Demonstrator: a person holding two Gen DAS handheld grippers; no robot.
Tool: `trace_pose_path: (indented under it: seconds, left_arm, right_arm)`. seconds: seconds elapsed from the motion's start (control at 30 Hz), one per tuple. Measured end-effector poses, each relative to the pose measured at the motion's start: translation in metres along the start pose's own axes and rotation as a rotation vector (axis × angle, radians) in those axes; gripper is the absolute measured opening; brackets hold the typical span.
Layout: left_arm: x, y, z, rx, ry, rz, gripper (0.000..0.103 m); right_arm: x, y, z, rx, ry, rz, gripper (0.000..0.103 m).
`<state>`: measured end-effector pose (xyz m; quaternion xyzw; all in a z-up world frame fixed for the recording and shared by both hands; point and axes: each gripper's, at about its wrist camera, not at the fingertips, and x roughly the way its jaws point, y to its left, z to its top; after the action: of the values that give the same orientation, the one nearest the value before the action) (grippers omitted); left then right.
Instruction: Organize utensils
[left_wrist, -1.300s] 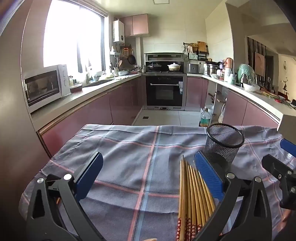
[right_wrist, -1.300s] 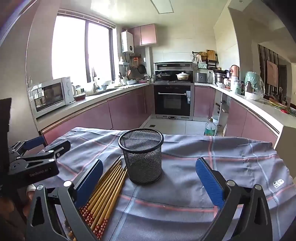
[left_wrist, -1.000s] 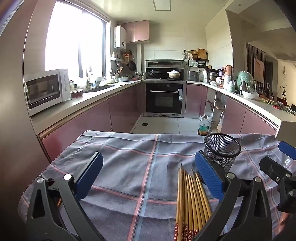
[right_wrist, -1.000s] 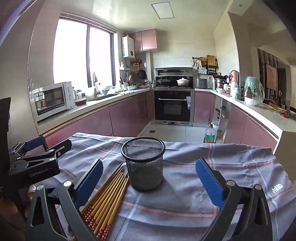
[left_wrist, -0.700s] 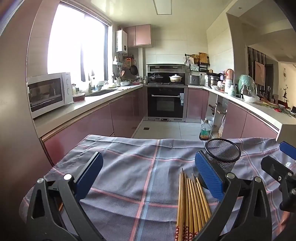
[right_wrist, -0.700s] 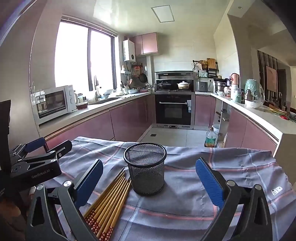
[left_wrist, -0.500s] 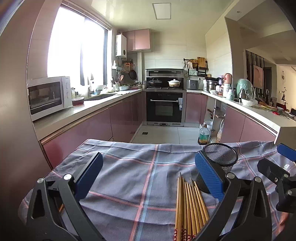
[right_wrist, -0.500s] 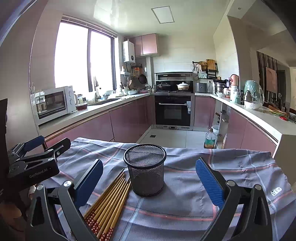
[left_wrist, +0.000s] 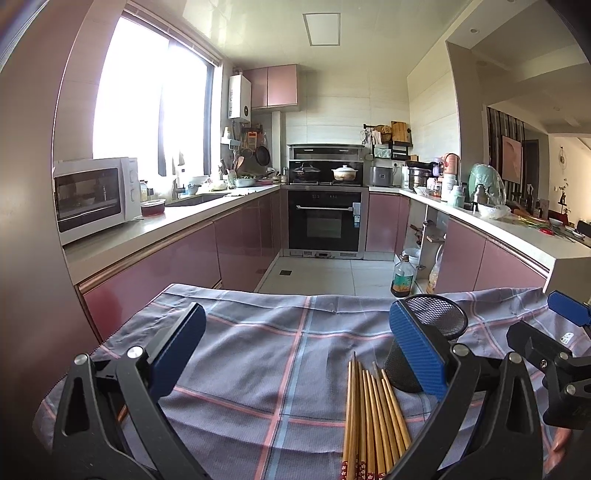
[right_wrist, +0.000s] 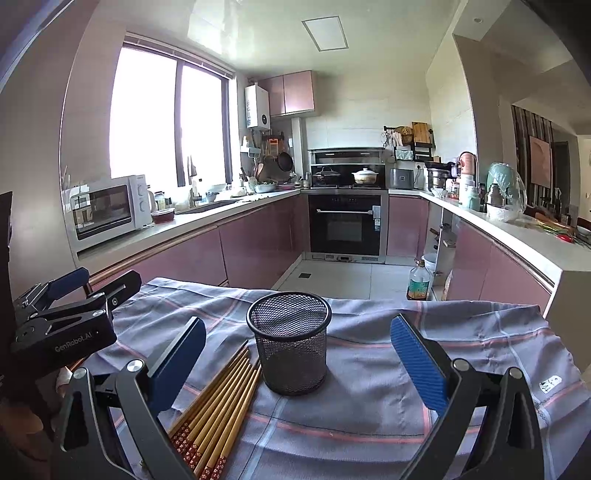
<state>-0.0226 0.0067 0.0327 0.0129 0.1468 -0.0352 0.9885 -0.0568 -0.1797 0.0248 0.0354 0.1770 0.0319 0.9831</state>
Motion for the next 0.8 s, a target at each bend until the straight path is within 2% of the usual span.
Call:
trace_pose_path:
  seconds: [0.8]
  left_arm:
    - [-0.0048, -0.0059, 0.0056, 0.0, -0.028, -0.011, 0.098]
  right_arm:
    - [-0.0045, -0.0054, 0.0037, 0.011, -0.009, 0.001, 0.097]
